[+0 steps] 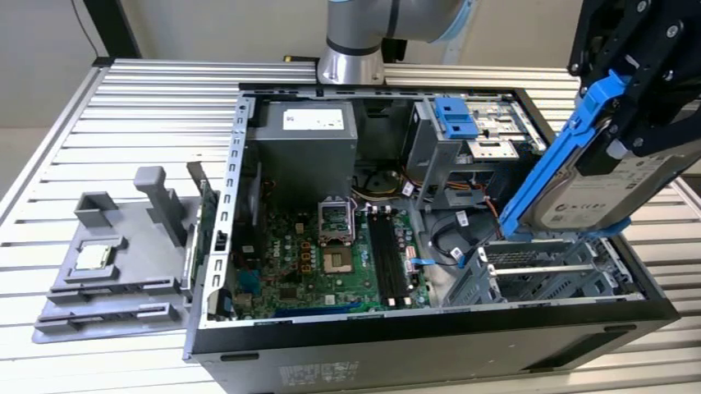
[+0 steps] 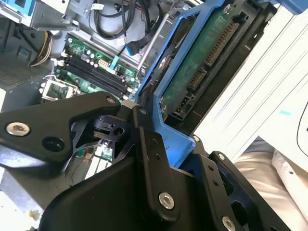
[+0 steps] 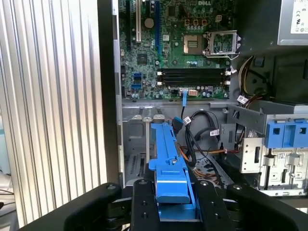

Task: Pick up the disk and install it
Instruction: 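Pick up the disk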

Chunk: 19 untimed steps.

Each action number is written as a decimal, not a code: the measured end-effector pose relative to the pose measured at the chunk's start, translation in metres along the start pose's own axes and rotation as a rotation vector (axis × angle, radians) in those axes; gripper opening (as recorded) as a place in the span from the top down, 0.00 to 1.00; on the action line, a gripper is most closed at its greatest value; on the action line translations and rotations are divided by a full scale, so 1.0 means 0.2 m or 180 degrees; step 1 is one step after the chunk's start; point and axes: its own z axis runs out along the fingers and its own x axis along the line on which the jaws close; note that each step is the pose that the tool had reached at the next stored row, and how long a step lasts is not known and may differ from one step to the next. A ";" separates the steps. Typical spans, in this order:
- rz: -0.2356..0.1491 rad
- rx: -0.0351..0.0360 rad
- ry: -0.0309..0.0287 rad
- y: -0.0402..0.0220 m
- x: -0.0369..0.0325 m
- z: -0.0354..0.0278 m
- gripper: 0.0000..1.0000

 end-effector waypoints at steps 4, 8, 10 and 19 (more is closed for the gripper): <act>0.0000 0.0000 0.0009 -0.002 0.004 0.018 1.00; -0.0001 0.0000 0.0010 -0.003 0.004 0.018 1.00; -0.0001 0.0000 0.0009 -0.003 0.004 0.019 1.00; 0.0002 0.0001 -0.0022 0.002 0.007 0.075 1.00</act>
